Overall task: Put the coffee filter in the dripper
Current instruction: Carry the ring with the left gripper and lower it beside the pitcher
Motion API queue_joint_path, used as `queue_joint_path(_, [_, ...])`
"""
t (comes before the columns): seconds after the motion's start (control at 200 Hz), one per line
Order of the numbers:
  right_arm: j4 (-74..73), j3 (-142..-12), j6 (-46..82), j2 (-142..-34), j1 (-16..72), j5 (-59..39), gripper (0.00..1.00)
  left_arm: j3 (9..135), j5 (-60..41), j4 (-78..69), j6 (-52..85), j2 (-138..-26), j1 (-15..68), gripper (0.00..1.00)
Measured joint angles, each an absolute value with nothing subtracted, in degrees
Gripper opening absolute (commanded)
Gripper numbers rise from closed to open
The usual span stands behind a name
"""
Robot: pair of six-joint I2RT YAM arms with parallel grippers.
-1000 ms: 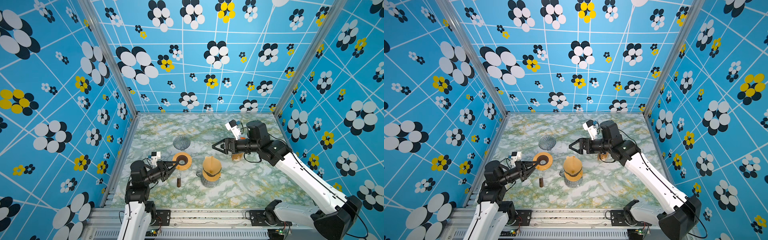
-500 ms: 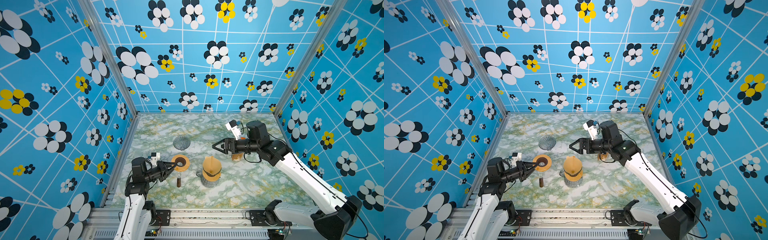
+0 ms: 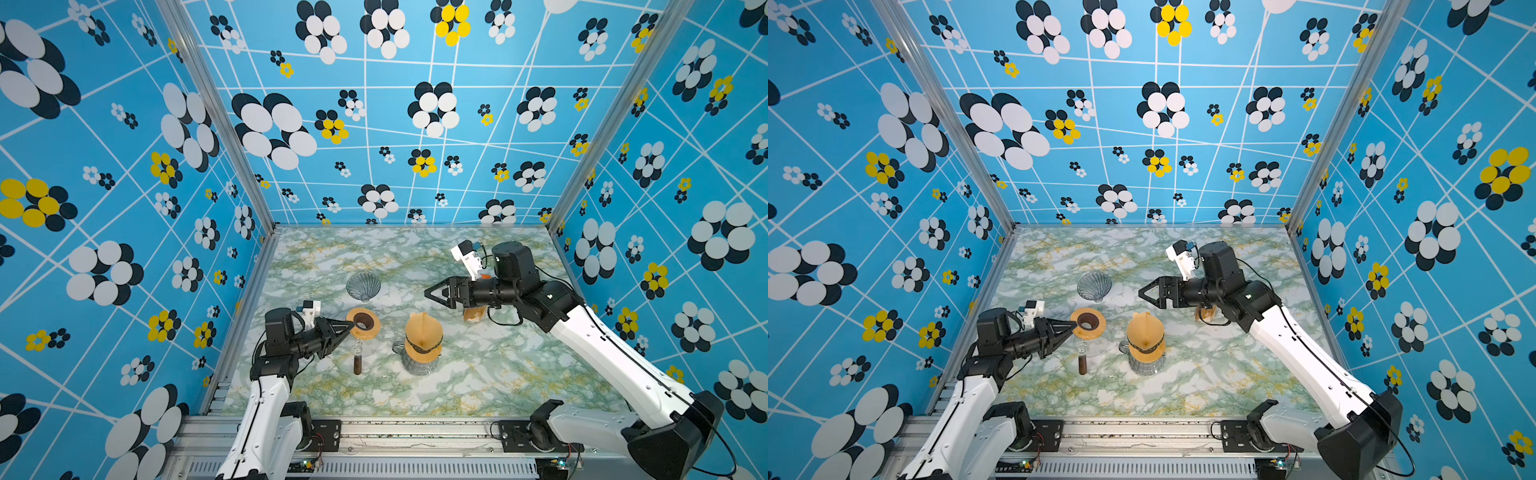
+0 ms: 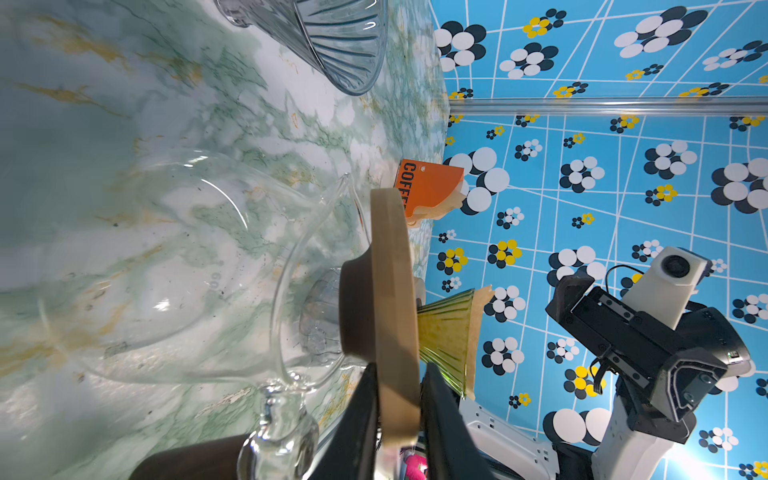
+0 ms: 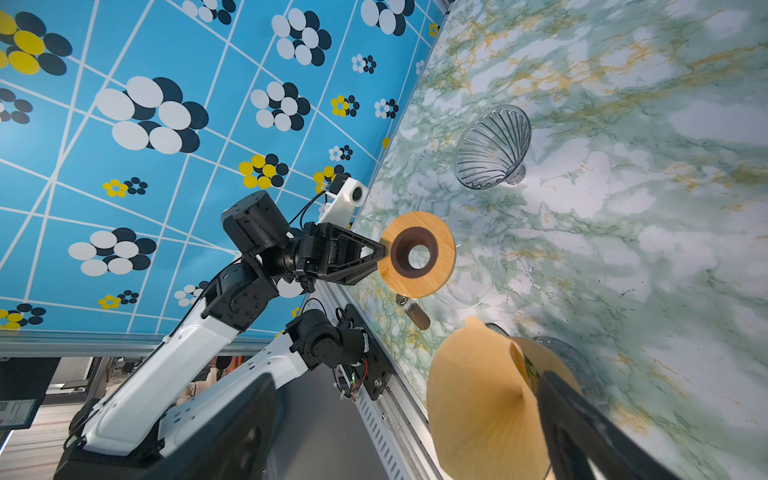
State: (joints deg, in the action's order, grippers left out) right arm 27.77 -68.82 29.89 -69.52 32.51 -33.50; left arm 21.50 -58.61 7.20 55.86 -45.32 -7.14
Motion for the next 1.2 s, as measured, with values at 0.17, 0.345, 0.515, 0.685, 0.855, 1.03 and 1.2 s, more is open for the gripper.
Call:
queue_joint_path(0.17, [27.7,-68.8,29.3,-69.5,32.5,-33.5,0.98,21.9,-57.8,8.1,54.3,-46.5,-7.1,0.22])
queue_joint_path(0.345, [27.8,-68.8,29.1,-69.5,32.5,-33.5,0.99,23.1,-56.0,12.0,52.3,-46.8,-7.1,0.22])
queue_joint_path(0.515, [27.8,-68.8,29.1,-69.5,32.5,-33.3,0.98,25.0,-53.9,15.8,50.6,-46.8,-7.1,0.23])
queue_joint_path(0.685, [28.0,-68.7,29.1,-69.5,32.5,-33.2,0.98,27.0,-51.8,19.8,48.8,-46.8,-7.1,0.24])
queue_joint_path(0.855, [28.2,-68.7,28.9,-69.5,32.5,-33.2,0.99,28.4,-50.4,22.2,48.2,-47.6,-7.1,0.25])
queue_joint_path(1.03, [28.3,-68.7,28.6,-69.5,32.5,-33.0,0.98,29.9,-48.8,24.6,47.0,-48.8,-7.1,0.26])
queue_joint_path(1.2, [28.9,-68.7,28.0,-69.5,32.5,-32.7,0.99,32.1,-46.9,27.5,45.4,-49.6,-7.1,0.28])
